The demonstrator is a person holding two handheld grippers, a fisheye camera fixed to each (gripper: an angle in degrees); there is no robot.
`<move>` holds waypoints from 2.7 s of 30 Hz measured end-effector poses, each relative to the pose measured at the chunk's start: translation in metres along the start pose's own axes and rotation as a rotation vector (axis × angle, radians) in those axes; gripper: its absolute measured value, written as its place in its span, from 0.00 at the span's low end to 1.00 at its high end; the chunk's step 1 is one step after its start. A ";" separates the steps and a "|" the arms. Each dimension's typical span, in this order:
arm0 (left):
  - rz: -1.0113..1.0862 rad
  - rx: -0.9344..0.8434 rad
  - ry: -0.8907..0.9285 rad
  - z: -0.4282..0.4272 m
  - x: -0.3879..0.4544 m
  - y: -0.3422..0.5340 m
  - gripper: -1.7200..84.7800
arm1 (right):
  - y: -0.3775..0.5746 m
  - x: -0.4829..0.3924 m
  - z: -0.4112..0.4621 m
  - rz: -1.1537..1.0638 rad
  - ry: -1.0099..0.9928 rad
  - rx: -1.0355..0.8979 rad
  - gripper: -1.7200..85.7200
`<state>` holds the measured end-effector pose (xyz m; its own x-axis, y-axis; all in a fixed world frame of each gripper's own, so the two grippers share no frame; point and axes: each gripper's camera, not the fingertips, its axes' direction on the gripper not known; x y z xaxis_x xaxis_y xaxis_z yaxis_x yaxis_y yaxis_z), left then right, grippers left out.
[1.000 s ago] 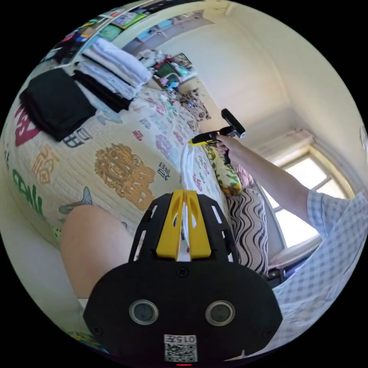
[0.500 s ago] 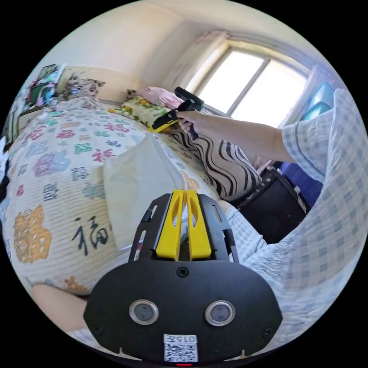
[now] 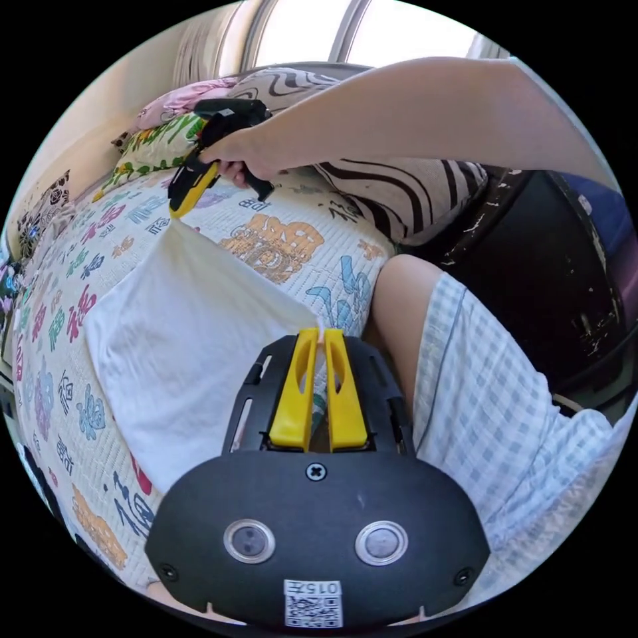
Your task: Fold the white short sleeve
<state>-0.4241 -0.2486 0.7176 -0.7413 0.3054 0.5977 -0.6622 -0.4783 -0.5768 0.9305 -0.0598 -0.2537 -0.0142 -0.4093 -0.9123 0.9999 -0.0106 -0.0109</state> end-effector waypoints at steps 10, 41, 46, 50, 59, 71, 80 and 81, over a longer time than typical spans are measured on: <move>0.191 -0.017 0.441 0.016 -0.056 -0.043 0.11 | 0.127 0.046 -0.087 0.146 -0.146 0.073 0.11; -0.014 -0.224 -0.101 0.118 -0.323 -0.166 0.07 | 0.260 0.034 -0.155 0.163 -0.182 -0.186 0.07; -0.070 -0.102 -0.265 0.057 -0.352 -0.111 0.09 | 0.275 0.032 -0.176 0.160 -0.283 -0.131 0.11; -0.179 -0.127 -0.248 0.047 -0.397 -0.078 0.10 | 0.268 0.028 -0.163 0.150 -0.235 -0.203 0.06; -0.275 -0.110 -0.062 0.031 -0.475 -0.049 0.03 | 0.272 0.023 -0.176 0.203 -0.196 -0.221 0.03; -0.440 0.164 0.069 -0.049 -0.539 0.018 0.10 | 0.215 0.028 -0.240 0.159 -0.087 -0.022 0.12; -0.498 0.088 0.134 -0.048 -0.583 0.034 0.03 | 0.079 0.059 -0.207 0.178 -0.137 0.003 0.06; -0.509 0.121 0.145 -0.058 -0.588 0.040 0.03 | 0.073 0.070 -0.199 0.200 -0.213 -0.029 0.03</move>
<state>-0.0211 -0.3994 0.3113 -0.3437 0.6294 0.6970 -0.9303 -0.3296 -0.1611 1.0033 0.0924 -0.4000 0.1858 -0.5831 -0.7909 0.9826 0.1146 0.1463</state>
